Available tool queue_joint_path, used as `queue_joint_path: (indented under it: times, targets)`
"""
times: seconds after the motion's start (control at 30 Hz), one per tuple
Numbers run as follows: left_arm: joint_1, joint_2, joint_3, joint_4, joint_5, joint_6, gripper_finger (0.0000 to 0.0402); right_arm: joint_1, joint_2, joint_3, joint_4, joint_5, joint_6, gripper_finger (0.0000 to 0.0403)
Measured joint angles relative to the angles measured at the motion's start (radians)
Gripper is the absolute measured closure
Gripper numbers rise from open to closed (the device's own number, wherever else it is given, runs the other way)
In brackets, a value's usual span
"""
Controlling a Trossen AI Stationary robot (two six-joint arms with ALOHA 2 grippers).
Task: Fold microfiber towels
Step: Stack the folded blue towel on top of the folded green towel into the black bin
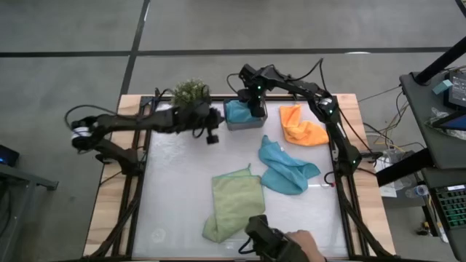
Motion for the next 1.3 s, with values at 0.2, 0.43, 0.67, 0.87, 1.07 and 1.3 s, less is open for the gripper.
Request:
queue_joint_path:
  times: [0.2,0.43,0.67,0.87,1.07,1.3]
  targets:
    - [0.121,0.174,0.141,-0.001,0.111,0.078,0.0402,-0.017,-0.097,-0.009,0.022,0.003,-0.005,0.0394]
    - [0.158,0.356,0.281,-0.022,0.163,0.128,0.0402,-0.059,-0.188,-0.131,0.154,-0.052,0.043,0.0394]
    - [0.187,0.471,0.345,-0.044,0.172,0.149,0.0402,-0.064,-0.215,-0.337,0.351,-0.054,0.121,0.0394]
    - [0.204,0.508,0.348,-0.042,0.172,0.149,0.0402,-0.064,-0.224,-0.442,0.487,-0.054,0.153,0.0394]
    - [0.205,0.542,0.341,-0.043,0.172,0.147,0.0402,-0.064,-0.223,-0.475,0.542,-0.054,0.162,0.0394]
    - [0.2,0.547,0.347,-0.086,0.171,0.123,0.0402,-0.064,-0.224,-0.486,0.539,-0.053,0.161,0.0394]
